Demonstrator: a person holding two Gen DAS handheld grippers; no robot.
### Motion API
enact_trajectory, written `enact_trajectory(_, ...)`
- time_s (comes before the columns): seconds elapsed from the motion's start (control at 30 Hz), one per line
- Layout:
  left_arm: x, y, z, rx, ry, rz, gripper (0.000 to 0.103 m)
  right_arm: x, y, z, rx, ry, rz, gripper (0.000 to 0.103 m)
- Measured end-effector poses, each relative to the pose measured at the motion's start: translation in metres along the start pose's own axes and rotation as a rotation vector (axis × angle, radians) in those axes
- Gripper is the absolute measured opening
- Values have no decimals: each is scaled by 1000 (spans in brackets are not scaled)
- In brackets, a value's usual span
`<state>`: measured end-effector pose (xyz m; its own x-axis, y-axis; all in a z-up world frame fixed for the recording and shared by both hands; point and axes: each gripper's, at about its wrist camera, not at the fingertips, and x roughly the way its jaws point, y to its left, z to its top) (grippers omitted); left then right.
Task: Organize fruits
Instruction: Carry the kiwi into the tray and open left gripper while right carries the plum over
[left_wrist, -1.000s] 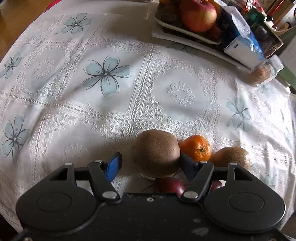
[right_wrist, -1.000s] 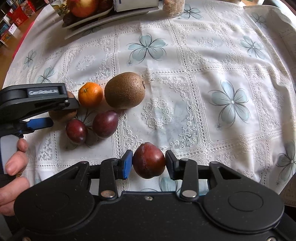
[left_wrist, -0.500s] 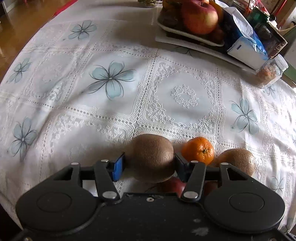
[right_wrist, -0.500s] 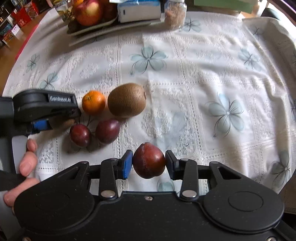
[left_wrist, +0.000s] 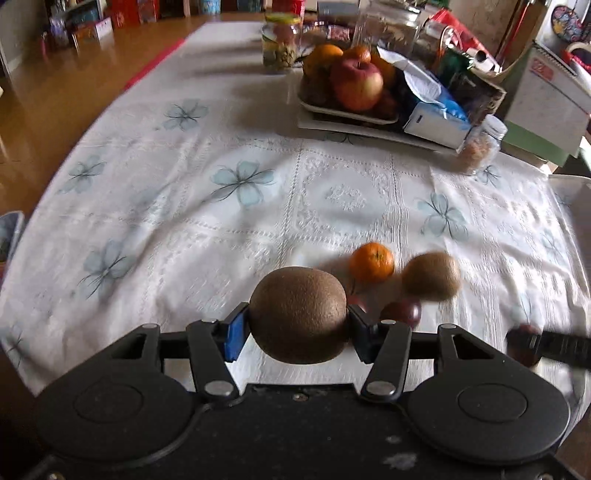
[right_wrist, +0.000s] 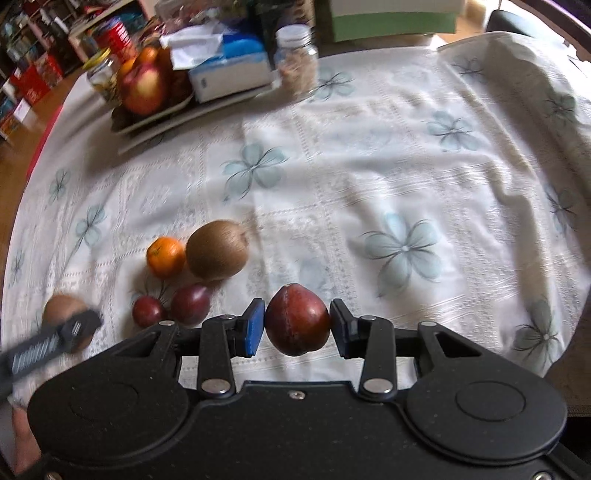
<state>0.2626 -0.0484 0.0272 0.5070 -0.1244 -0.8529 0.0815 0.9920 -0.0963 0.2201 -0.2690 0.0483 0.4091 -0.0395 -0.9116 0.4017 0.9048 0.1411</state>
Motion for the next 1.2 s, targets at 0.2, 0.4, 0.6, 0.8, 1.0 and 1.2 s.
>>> enact_trajectory(0.2,-29,21,-53,-5,6,-40,57,-18,-28,-14,40,-87,-5,48)
enact_trajectory(0.4,-52,36,-94,-4,-16,-21,57,-43,-56,-57,108,-115,57,48)
enact_trajectory(0.6,-66,43,-117,-15,-31,-27,57,-61,-52,-108,56,-138,33,48)
enact_trajectory(0.8,-81,46,-144,-19,-45,-15,57,-82,-49,-154,46,-180,54,48)
enact_trajectory(1.0,-87,47,-159,-34,-42,-27,57,-94,-44,-179,17,-228,39,48)
enact_trajectory(1.2,-88,41,-162,1,-70,10,57,-94,-31,-191,-43,-244,18,48)
